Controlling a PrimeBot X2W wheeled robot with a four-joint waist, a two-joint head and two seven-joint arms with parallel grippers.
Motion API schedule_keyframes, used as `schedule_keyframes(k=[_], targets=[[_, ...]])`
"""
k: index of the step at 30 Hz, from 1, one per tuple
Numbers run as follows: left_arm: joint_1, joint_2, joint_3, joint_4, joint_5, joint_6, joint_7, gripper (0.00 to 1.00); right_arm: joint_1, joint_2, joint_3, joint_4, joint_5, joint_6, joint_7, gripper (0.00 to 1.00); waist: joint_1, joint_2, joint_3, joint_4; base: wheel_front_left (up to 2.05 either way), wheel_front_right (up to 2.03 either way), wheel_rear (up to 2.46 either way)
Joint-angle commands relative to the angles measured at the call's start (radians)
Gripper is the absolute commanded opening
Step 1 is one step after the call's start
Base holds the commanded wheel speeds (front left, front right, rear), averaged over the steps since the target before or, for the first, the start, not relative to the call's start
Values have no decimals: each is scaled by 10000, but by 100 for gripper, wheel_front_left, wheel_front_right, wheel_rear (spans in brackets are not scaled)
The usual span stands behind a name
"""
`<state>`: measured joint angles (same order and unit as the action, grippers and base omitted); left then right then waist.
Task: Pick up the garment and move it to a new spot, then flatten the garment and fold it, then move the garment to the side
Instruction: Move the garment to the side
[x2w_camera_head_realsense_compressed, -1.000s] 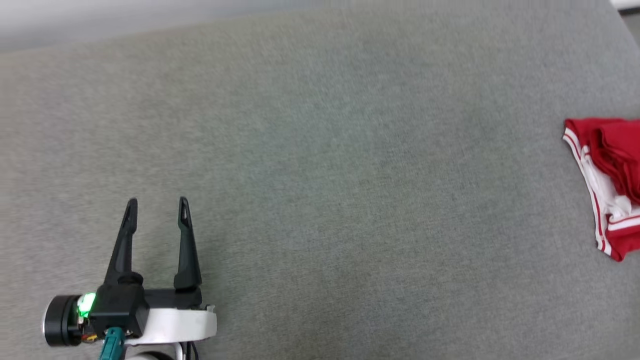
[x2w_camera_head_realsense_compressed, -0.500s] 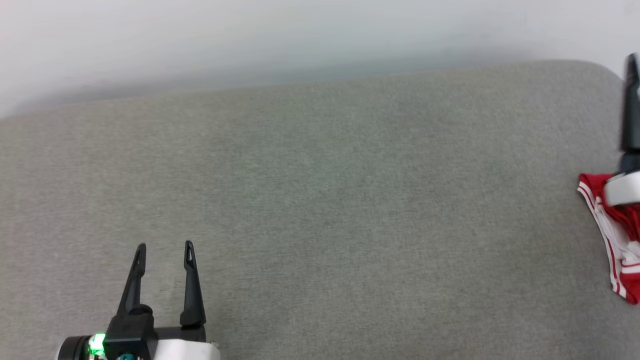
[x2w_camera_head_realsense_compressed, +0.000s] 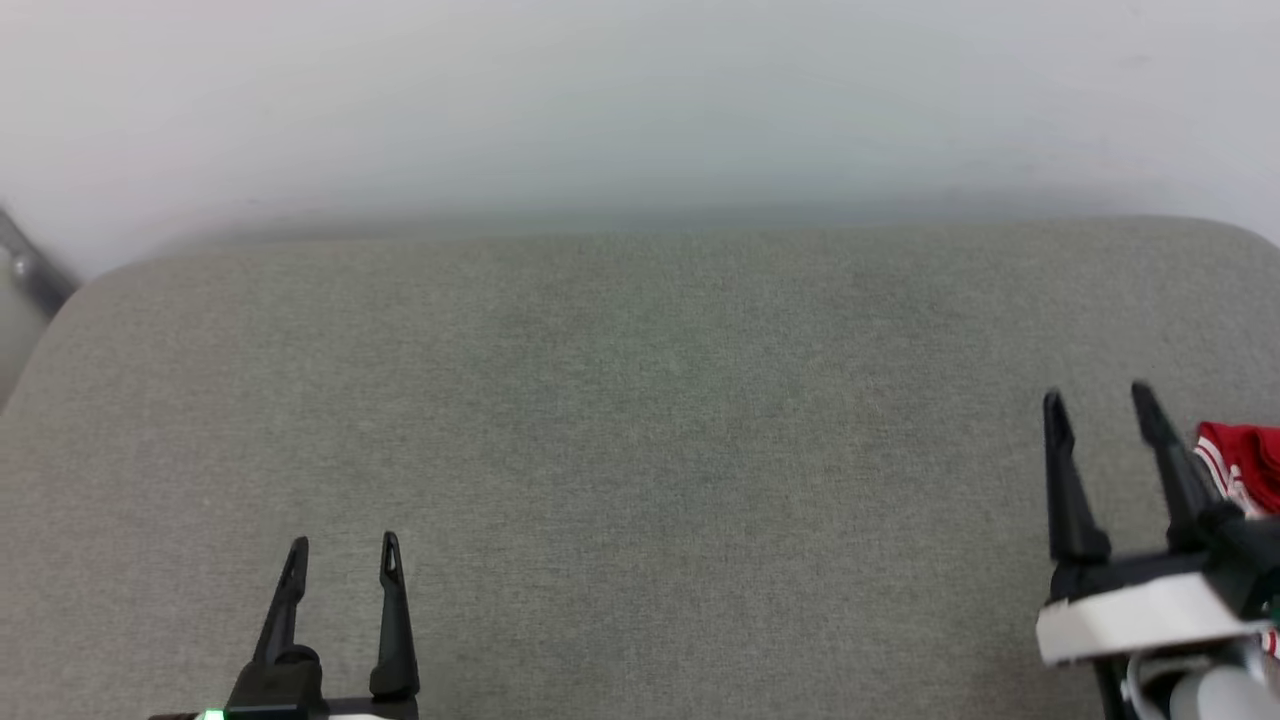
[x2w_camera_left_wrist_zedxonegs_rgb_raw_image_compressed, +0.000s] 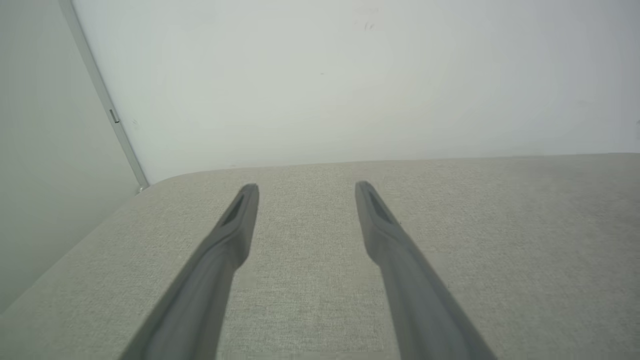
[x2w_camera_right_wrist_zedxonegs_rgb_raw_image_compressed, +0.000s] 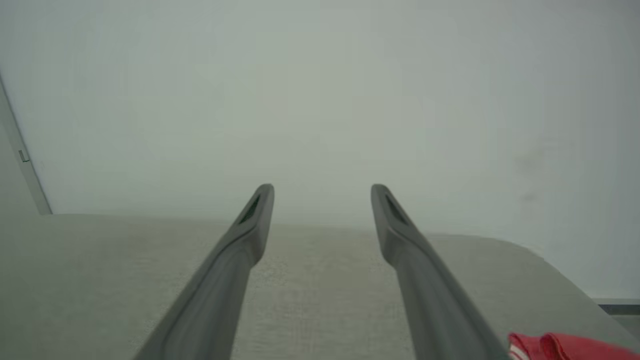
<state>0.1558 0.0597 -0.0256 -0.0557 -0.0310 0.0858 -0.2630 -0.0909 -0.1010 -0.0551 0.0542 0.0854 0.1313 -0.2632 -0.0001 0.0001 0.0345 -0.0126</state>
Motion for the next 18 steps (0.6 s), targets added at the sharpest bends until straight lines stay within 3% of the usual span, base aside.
schedule_keyframes(k=[1,18], targets=[[104,-4,-18,53,-10,-37,-22,100,369,106,-34,-37,93,-10,-14,100,1,-1,-159,99,0,0,0],[655,-60,-196,445,-120,-288,-22,100,2832,528,-82,-560,657,-10,-16,100,1,-1,-852,296,0,0,0]])
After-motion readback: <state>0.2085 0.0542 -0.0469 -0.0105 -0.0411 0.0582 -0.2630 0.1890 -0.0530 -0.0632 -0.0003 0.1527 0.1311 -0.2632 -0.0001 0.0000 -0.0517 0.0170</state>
